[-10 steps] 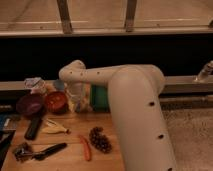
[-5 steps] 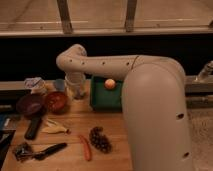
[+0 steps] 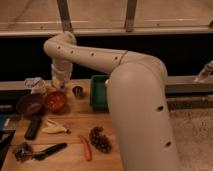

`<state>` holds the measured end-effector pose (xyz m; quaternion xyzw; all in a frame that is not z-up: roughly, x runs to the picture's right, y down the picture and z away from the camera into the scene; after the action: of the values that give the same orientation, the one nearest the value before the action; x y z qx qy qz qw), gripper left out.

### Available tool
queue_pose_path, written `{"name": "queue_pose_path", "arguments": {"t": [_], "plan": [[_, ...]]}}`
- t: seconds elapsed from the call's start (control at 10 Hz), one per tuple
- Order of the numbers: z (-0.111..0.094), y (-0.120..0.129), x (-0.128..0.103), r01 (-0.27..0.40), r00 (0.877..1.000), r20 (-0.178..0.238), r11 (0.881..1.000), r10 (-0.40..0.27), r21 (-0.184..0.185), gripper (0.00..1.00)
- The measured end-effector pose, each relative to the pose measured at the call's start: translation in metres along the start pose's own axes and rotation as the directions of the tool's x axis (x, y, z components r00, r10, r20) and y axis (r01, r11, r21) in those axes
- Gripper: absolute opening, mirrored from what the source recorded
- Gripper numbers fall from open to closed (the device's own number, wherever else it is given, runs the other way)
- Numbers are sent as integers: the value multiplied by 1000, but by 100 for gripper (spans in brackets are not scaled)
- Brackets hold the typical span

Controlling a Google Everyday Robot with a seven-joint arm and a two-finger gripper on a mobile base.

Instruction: Wipe purple bowl with sponge

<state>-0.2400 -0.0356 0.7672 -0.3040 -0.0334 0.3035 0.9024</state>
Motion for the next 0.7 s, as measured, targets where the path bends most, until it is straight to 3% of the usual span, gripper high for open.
{"name": "queue_pose_path", "arguments": {"t": [0.5,0.7], "plan": [[0,-1,-2,6,1000,0,1000,-6,-1,0],[9,2,-4,38,999,-4,999,-38,-19,0]]}}
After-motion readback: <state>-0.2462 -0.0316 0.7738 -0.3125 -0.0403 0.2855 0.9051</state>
